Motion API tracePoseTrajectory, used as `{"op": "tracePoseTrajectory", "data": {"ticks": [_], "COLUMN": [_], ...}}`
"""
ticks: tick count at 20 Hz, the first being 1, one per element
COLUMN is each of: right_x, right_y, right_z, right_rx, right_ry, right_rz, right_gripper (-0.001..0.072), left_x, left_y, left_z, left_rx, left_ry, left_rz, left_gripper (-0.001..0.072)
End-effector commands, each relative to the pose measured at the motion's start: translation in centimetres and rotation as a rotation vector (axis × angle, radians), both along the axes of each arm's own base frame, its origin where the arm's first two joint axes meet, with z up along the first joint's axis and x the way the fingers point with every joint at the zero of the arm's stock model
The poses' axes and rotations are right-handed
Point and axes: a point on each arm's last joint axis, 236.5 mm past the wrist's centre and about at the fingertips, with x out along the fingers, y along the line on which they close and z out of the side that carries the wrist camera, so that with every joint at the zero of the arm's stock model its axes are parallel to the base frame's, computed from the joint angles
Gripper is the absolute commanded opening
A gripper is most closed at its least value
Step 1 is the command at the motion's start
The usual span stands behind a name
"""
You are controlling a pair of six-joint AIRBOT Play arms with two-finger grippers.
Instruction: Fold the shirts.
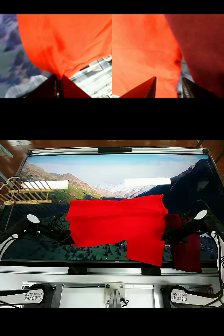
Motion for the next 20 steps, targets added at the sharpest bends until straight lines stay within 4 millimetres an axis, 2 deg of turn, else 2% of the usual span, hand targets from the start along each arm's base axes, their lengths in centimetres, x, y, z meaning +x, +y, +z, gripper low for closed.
{"op": "tracePoseTrajectory", "data": {"ticks": [1, 3, 4, 6, 8, 10, 15, 18, 20], "right_x": [0.7, 0.4, 0.4, 1.0, 3.9, 7.6, 18.3, 22.9, 25.2], "right_y": [0.7, 0.7, 0.8, 0.8, 1.6, 2.0, 2.2, 1.8, 1.4], "right_z": [-0.6, -1.0, -0.9, -0.4, 2.2, 4.9, 11.0, 12.2, 11.8], "right_rx": [0.022, 0.019, 0.023, 0.027, 0.078, 0.063, -0.124, -0.172, -0.17], "right_ry": [-0.025, -0.015, -0.017, -0.051, -0.176, -0.279, -0.599, -0.66, -0.667], "right_rz": [-0.052, -0.053, -0.051, -0.028, -0.003, -0.029, -0.025, -0.023, -0.068], "right_gripper": [0.0427, 0.0415, 0.0269, 0.0051, 0.0054, 0.0054, 0.0053, 0.0053, 0.0053], "left_x": [0.3, 0.4, 0.4, 0.7, 2.1, 4.8, 15.5, 20.2, 22.4], "left_y": [0.1, 0.1, 0.1, 0.2, 0.1, 0.5, 3.6, 4.6, 4.9], "left_z": [0.0, 0.0, 0.0, 0.2, 1.3, 3.2, 8.7, 9.7, 9.3], "left_rx": [0.004, 0.006, 0.006, 0.005, -0.006, 0.002, 0.059, 0.056, 0.053], "left_ry": [-0.01, -0.016, -0.019, -0.036, -0.119, -0.202, -0.406, -0.435, -0.433], "left_rz": [0.005, 0.004, 0.0, -0.009, -0.058, -0.055, 0.132, 0.186, 0.21], "left_gripper": [0.0033, 0.0033, 0.0033, 0.0033, 0.0033, 0.0033, 0.0031, 0.0032, 0.0032]}}
